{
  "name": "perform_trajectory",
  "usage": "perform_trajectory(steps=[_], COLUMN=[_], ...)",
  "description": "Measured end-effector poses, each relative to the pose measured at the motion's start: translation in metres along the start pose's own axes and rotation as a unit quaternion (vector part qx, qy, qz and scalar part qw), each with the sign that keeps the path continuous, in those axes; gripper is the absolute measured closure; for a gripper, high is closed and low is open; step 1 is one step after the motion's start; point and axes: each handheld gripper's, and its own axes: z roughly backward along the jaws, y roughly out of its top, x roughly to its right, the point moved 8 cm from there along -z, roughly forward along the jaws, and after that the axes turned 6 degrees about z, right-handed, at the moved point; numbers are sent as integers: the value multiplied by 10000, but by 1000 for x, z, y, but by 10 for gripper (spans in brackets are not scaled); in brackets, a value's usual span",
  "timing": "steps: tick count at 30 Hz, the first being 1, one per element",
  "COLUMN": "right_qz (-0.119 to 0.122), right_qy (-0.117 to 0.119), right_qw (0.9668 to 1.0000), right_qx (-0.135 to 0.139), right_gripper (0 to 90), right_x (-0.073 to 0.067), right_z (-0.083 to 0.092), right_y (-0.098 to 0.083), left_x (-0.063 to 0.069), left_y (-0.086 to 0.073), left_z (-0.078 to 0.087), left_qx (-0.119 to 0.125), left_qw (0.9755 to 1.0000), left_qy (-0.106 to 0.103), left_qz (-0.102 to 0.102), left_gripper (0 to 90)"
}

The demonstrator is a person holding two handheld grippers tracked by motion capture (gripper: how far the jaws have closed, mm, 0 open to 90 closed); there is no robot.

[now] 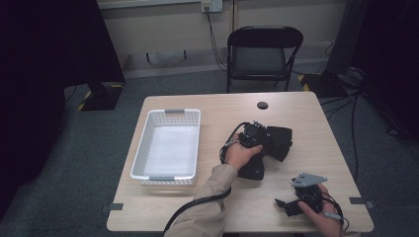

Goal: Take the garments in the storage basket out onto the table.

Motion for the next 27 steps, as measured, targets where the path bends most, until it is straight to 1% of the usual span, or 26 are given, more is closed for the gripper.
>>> perform_trajectory(steps=[2,4,7,12,18,21,24,27], right_qz=[1,0,-1,-2,-1,-2,-2,1], right_qy=[0,0,0,1,1,1,0,0], right_qw=[10000,10000,10000,10000,10000,10000,10000,10000], right_qx=[0,0,0,0,0,-1,-1,1], right_gripper=[0,0,0,0,0,0,0,0], right_x=[0,0,0,0,0,0,0,0], right_z=[0,0,0,0,0,0,0,0], right_y=[0,0,0,0,0,0,0,0], left_x=[-1,-2,0,0,-1,-2,-1,-2], left_y=[-2,-4,-5,-6,-9,-10,-12,-13], left_z=[-3,-5,-8,-10,-13,-15,-17,-17], left_qx=[-54,-65,-97,-93,-144,-165,-217,-269], left_qw=[10000,10000,10000,10000,9999,9998,9997,9996], left_qy=[19,20,18,34,54,59,100,47], left_qz=[-15,28,-9,0,-8,3,-59,-5], left_gripper=[698,696,692,670,654,622,591,569])
